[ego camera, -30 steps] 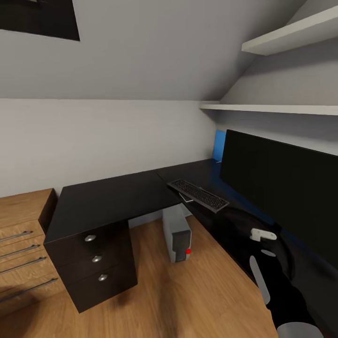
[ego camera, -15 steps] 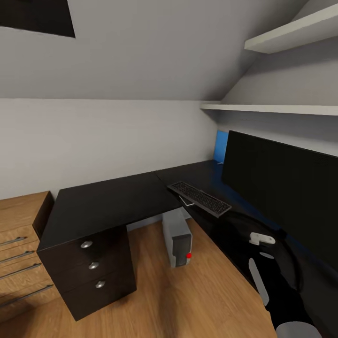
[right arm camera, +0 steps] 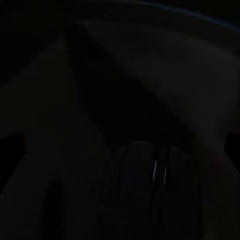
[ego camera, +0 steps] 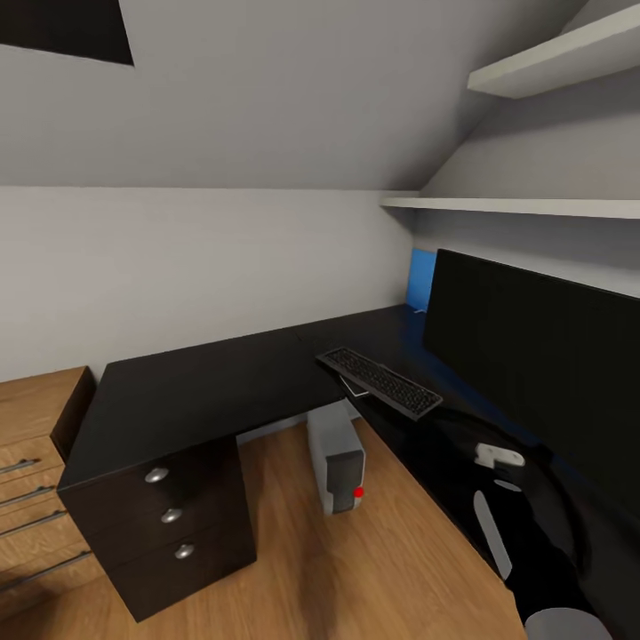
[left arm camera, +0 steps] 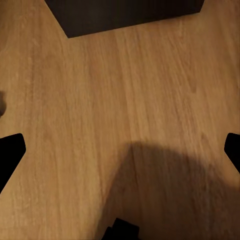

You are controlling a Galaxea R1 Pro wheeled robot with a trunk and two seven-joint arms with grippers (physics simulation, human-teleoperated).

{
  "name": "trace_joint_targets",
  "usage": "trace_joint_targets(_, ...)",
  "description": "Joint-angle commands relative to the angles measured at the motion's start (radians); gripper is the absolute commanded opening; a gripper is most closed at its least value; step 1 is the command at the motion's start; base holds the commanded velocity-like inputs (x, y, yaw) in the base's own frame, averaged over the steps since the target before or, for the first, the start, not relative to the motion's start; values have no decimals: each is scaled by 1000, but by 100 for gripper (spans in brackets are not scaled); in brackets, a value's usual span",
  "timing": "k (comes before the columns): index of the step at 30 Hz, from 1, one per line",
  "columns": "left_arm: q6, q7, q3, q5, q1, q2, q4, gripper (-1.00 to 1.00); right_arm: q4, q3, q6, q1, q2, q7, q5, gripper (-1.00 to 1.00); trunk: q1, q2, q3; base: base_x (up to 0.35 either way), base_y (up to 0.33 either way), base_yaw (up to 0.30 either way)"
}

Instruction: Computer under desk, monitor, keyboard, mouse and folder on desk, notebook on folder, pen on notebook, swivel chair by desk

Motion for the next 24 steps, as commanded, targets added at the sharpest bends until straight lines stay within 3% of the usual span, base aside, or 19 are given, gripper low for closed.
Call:
trace_joint_targets(1, -3, 7, -9, 6, -1, 0, 0, 100, 6, -4, 3, -1, -3, -7, -11, 100, 0, 0, -1, 61, 0, 0)
trace_joint_targets(24, -3, 7, -9, 7, -1, 0, 0, 100, 29, -35, 15, -14, -7, -8, -9, 100, 0, 0, -1, 8, 0, 0)
